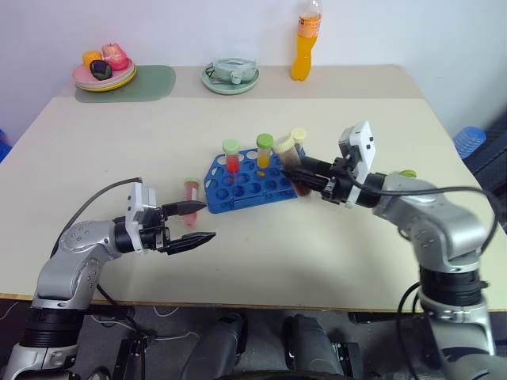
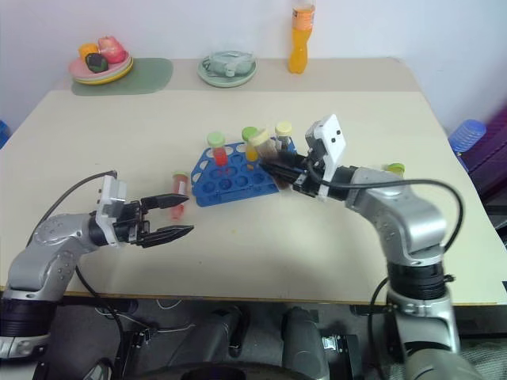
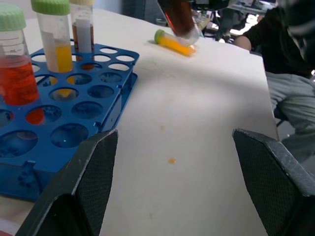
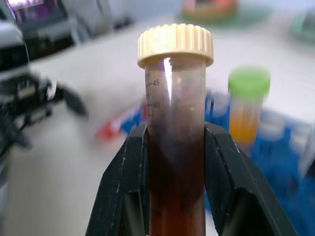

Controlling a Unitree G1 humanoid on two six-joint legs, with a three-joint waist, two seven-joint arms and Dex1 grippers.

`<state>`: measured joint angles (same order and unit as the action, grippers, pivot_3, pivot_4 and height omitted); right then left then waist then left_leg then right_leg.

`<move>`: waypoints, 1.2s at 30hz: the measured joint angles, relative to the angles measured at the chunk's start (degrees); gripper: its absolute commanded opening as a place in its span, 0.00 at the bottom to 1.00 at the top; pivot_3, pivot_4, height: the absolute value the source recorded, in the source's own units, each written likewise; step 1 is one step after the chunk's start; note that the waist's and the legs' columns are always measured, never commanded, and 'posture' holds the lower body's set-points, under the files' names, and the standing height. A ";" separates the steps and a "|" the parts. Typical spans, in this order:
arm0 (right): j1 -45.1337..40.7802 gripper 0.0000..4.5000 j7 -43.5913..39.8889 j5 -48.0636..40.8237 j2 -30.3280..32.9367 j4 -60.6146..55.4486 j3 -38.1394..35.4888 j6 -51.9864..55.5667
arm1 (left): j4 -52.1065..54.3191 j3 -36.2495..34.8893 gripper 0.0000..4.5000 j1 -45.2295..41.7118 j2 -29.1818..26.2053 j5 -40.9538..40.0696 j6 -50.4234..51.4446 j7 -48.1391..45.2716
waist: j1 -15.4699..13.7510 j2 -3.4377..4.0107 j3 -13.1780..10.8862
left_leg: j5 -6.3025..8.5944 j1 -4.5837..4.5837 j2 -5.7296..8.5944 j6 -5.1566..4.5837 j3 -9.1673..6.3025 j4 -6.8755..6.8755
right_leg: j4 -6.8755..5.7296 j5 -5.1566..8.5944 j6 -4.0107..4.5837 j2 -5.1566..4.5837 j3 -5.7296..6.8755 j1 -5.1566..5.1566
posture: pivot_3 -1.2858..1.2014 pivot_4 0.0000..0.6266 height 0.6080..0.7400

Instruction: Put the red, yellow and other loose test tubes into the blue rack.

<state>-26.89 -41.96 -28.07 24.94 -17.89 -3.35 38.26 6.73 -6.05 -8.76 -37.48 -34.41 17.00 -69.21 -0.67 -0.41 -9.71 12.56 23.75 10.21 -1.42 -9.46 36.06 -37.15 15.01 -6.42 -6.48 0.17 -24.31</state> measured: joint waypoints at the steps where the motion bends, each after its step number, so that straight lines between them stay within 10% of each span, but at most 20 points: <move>1: 0.46 0.24 1.27 2.77 -1.88 2.09 0.87 -5.33 | -0.13 0.00 0.85 -0.10 0.48 0.03 -0.04 0.51 | 0.03 0.00 0.00 | -0.01 -0.05 0.00 0.02 0.00 -0.01 | 0.00 0.00 0.01 0.02 0.00 0.00 | 0.52 0.24 1.00; 15: 2.37 0.24 23.12 22.86 -18.23 35.99 2.22 -56.28 | -1.63 0.22 0.85 -1.53 3.39 0.18 -0.23 4.54 | 0.91 0.04 0.00 | -0.35 -0.37 -0.04 0.59 -0.02 -0.25 | -0.19 -0.03 0.07 0.19 -0.13 -0.03 | 0.52 0.24 1.00; 36: -0.42 0.24 25.35 24.47 -24.57 48.62 4.44 -69.53 | -4.24 0.01 0.85 -2.26 1.91 0.18 -1.28 2.87 | 1.75 0.02 0.04 | -0.43 -1.10 -0.79 0.83 0.15 -1.08 | -0.09 -0.28 0.58 0.95 -0.58 0.06 | 0.52 0.24 1.00</move>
<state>-27.31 -16.61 -3.60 0.37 30.73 1.08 -31.27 2.49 -6.04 -11.01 -35.57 -34.23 15.72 -66.34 1.08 -0.39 -9.68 12.13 22.65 9.43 -0.60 -9.31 34.97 -37.24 14.72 -5.84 -5.54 -0.41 -24.24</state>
